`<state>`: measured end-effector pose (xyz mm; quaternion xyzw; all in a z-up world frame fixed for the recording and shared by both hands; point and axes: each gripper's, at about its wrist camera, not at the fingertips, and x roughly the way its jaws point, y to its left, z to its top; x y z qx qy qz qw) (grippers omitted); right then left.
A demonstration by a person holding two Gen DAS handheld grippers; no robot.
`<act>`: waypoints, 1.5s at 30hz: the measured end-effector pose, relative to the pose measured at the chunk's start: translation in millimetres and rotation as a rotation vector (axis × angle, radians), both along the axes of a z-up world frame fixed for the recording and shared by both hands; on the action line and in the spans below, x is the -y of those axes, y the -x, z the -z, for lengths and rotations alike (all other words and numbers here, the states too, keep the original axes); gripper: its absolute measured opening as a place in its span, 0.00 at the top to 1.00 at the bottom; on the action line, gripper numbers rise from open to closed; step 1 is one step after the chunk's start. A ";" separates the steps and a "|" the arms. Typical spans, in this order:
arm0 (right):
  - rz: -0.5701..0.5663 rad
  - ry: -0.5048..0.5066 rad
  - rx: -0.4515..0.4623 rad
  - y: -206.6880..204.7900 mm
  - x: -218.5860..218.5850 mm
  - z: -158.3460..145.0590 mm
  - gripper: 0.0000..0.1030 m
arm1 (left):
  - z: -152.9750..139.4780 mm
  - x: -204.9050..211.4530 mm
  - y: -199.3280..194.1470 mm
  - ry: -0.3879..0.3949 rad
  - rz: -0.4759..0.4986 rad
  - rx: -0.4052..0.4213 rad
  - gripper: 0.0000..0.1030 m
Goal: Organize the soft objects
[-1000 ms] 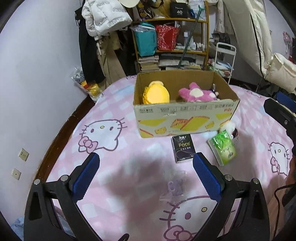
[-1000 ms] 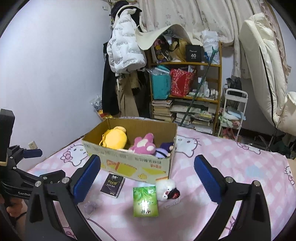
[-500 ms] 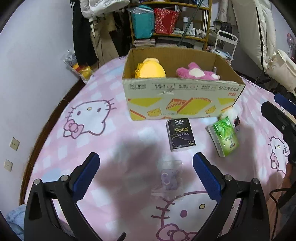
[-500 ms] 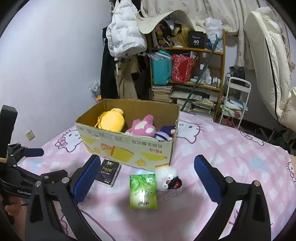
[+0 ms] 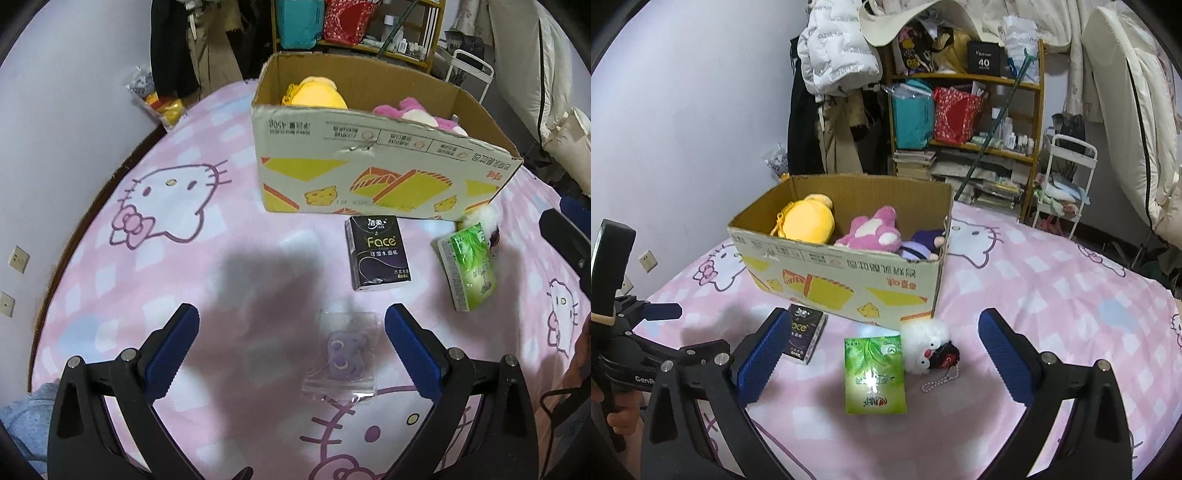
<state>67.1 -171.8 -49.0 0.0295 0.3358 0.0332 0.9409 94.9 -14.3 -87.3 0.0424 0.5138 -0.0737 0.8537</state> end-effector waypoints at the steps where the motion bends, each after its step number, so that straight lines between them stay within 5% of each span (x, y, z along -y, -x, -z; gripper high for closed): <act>1: 0.000 -0.002 -0.009 -1.7 0.7 2.0 0.00 | 2.0 0.6 -1.4 0.003 0.001 -0.009 0.03; 19: 0.002 -0.068 -0.186 -32.5 3.7 51.1 0.00 | 40.4 11.5 -17.7 0.000 0.031 -0.152 0.03; 29: 0.031 -0.107 -0.287 -41.1 8.8 76.5 0.00 | 49.4 23.7 -14.3 -0.065 0.078 -0.161 0.03; 45: 0.013 -0.123 -0.375 -44.9 4.0 95.0 0.00 | 67.2 22.0 -13.4 0.006 0.075 -0.248 0.04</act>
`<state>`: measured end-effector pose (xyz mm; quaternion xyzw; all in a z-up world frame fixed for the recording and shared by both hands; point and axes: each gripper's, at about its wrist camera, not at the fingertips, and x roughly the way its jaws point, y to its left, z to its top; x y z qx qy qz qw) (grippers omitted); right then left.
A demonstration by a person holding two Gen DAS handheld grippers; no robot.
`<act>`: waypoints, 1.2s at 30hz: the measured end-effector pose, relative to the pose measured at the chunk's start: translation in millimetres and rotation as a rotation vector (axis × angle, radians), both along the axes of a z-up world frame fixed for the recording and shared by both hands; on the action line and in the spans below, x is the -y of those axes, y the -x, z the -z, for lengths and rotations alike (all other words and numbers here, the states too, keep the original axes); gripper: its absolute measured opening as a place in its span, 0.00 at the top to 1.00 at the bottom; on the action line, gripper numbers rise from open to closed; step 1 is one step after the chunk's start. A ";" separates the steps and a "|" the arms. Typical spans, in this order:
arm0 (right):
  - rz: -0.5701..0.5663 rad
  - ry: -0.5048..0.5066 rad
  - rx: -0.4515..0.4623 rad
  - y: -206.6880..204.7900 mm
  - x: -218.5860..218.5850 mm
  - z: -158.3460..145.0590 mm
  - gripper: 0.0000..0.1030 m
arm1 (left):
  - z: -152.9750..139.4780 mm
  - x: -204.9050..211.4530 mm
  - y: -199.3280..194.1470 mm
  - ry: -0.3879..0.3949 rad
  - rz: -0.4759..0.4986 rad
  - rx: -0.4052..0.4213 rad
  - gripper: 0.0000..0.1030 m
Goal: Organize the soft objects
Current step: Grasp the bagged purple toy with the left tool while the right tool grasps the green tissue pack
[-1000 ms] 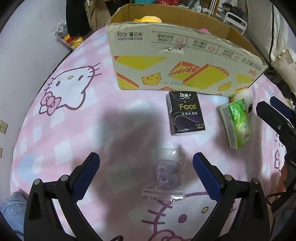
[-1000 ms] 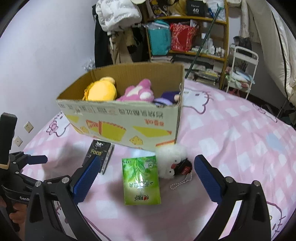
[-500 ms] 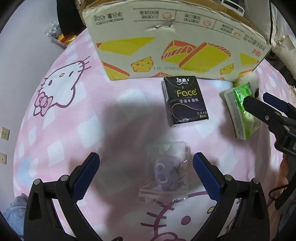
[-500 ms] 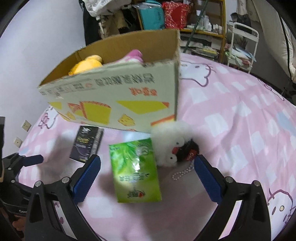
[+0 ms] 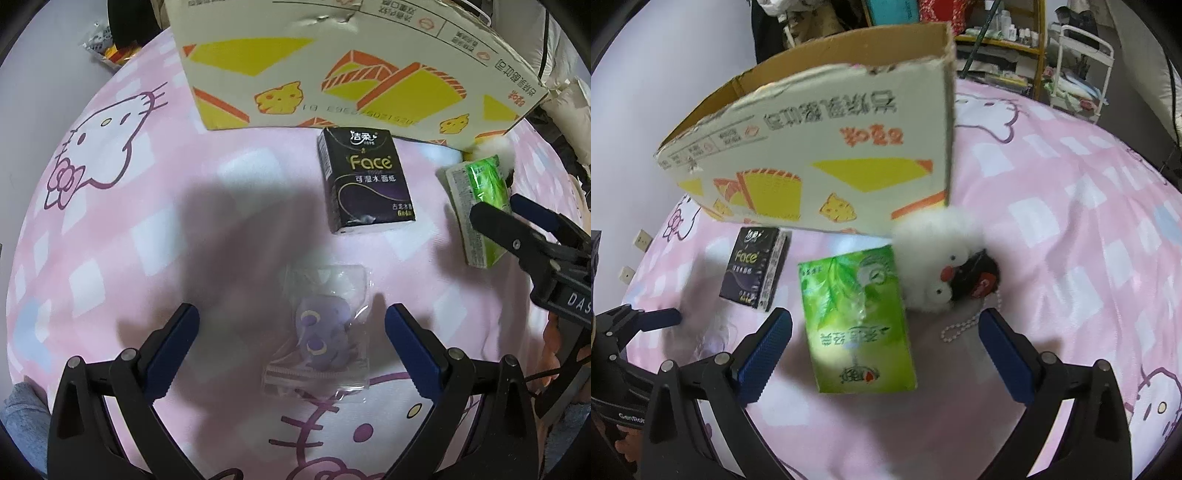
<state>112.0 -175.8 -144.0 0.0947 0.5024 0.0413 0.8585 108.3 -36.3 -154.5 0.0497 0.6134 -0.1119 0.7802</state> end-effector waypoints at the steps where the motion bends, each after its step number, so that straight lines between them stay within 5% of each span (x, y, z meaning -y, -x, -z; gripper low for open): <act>1: -0.006 0.001 -0.005 0.2 -1.5 0.9 0.00 | 1.2 1.2 3.5 0.000 0.000 0.000 0.04; 7: -0.022 0.008 -0.033 2.2 -6.8 5.9 0.00 | 14.4 -2.0 3.3 -0.040 0.019 -0.004 0.07; 12: -0.045 0.025 -0.049 2.2 -13.4 8.5 0.15 | 19.8 4.6 5.9 -0.064 0.032 -0.011 0.15; 13: -0.054 0.018 -0.053 2.3 -14.9 8.9 0.23 | 20.0 5.0 5.9 -0.064 0.027 -0.009 0.19; 18: -0.061 0.031 -0.062 4.2 -17.6 9.4 0.25 | 14.5 1.8 4.8 -0.028 0.027 -0.001 0.49; 21: -0.061 0.034 -0.064 5.0 -17.3 8.9 0.26 | 10.9 -4.7 3.3 -0.017 0.027 0.003 0.50; 27: -0.078 0.024 -0.073 7.0 -18.5 7.7 0.45 | 0.7 -4.7 8.8 0.000 0.020 0.018 0.53; 36: -0.075 0.044 -0.062 13.9 -21.0 3.2 0.45 | -15.0 -8.2 16.8 0.037 0.025 0.049 0.56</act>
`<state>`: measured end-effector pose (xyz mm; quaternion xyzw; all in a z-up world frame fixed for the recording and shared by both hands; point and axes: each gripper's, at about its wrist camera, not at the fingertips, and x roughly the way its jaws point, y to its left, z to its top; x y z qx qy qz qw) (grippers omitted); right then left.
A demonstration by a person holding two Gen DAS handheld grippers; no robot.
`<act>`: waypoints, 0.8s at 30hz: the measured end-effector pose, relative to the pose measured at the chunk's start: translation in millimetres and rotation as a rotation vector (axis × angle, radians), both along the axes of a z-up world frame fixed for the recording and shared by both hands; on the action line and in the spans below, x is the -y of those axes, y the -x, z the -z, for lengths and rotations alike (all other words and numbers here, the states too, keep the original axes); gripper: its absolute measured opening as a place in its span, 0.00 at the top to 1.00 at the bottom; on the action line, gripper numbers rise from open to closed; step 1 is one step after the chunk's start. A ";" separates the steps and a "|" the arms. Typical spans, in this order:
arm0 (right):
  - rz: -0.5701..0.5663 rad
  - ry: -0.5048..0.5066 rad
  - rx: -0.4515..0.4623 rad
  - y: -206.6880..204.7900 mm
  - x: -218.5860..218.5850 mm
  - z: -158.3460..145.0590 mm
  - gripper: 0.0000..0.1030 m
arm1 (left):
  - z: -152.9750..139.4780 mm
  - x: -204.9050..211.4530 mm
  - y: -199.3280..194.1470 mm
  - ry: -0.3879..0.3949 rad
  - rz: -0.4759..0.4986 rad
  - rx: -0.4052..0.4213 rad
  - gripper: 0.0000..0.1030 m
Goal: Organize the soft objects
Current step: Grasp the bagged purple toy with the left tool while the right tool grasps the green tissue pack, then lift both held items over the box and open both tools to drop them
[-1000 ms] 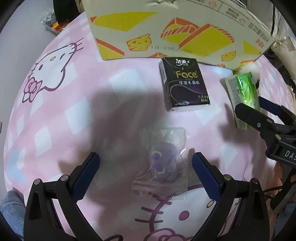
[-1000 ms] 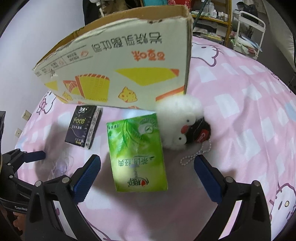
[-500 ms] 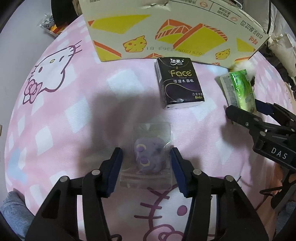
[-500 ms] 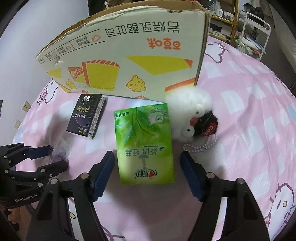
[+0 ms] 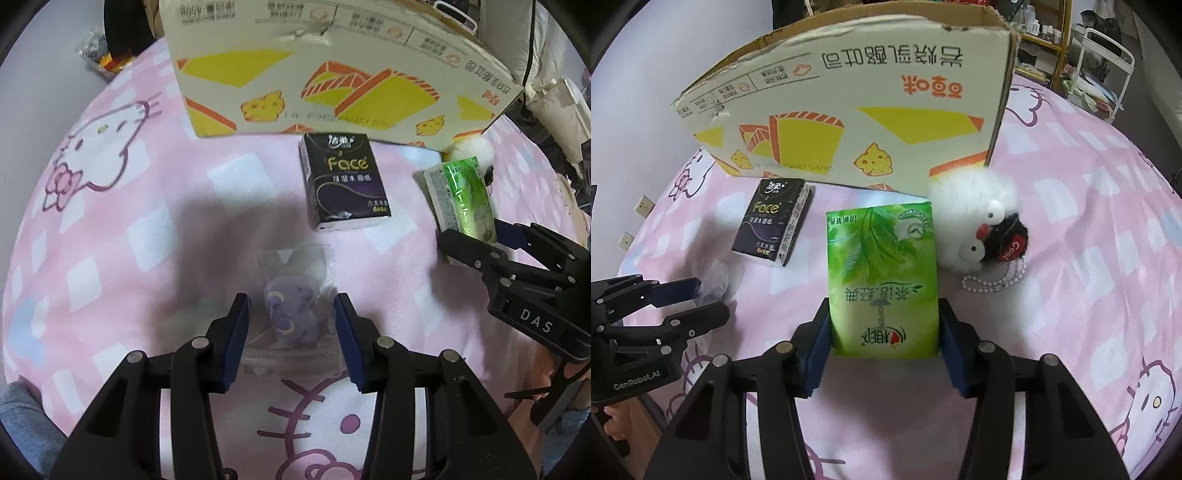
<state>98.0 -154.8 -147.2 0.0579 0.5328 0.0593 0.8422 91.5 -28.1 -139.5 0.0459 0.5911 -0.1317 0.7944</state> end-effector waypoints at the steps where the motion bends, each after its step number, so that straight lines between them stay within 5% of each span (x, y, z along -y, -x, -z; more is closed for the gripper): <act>1: 0.000 0.000 0.006 1.5 1.6 -2.1 0.45 | -3.8 -0.6 0.6 0.003 -0.002 0.013 0.56; 8: 0.008 0.009 0.093 16.3 6.1 -27.4 0.46 | -38.0 -12.2 7.4 0.027 -0.047 0.169 0.56; 13: 0.029 0.000 0.171 26.0 12.8 -46.9 0.46 | -73.6 -16.0 24.8 0.041 -0.051 0.358 0.56; 24: 0.094 0.009 0.474 54.1 25.6 -106.2 0.46 | -137.0 -23.4 52.1 0.077 -0.112 0.695 0.56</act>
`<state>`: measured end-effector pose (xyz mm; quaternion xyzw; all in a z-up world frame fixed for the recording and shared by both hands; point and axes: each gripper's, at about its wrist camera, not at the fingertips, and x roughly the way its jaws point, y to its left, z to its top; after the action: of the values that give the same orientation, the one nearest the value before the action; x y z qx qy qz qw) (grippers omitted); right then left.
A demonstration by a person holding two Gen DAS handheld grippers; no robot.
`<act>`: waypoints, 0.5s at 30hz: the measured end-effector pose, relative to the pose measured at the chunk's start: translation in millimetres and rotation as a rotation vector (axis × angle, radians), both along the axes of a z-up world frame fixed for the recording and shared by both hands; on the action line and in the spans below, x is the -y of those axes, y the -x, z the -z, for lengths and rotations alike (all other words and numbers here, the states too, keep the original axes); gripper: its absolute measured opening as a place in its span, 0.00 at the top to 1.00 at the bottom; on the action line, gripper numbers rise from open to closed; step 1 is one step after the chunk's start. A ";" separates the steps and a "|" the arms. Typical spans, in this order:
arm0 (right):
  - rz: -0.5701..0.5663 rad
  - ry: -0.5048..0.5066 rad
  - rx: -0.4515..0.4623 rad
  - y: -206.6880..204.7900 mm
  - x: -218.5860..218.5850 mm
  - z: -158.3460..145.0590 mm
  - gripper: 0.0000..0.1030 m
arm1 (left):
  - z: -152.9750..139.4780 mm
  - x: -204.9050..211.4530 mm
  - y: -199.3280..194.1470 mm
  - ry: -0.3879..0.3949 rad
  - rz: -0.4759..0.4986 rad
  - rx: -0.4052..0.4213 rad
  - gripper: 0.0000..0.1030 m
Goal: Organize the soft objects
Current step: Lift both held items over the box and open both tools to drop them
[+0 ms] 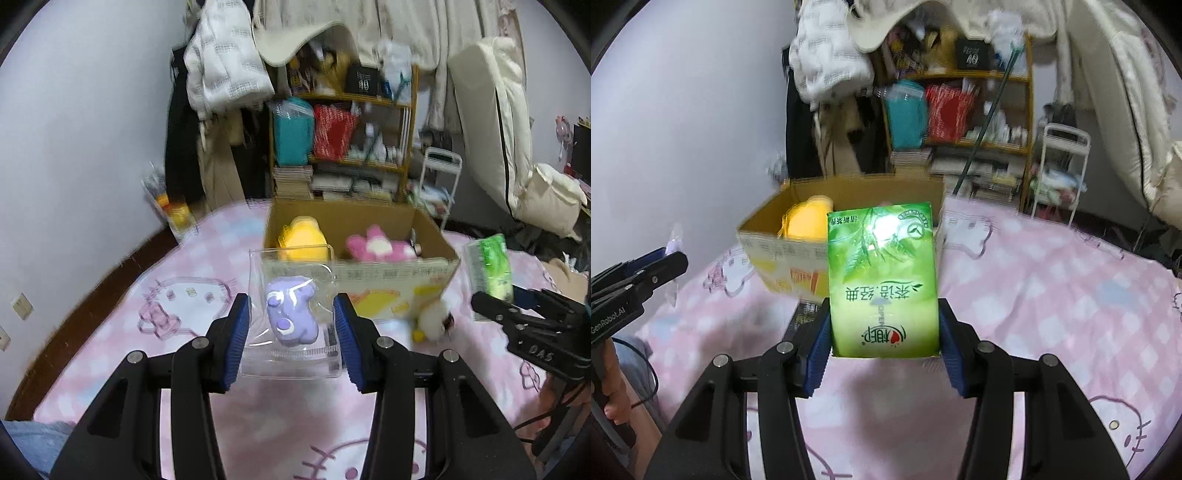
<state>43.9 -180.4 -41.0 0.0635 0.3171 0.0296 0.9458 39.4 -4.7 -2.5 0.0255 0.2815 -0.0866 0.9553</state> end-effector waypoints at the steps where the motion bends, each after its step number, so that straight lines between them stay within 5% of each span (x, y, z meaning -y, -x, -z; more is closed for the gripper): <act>1: 0.011 -0.005 0.031 2.8 3.2 -5.4 0.46 | -3.3 -1.4 1.7 0.005 -0.004 0.025 0.56; 7: 0.037 -0.009 0.087 4.1 7.7 -16.1 0.46 | -21.5 0.4 9.1 0.001 -0.011 0.132 0.56; 15: 0.033 -0.018 0.116 -3.1 10.9 -26.0 0.46 | -48.7 5.4 4.4 0.068 0.006 0.177 0.56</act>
<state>47.0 -191.3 -15.0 0.0756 0.2604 0.0206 0.9623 34.9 -10.1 46.2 0.0015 0.1928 -0.0963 0.9765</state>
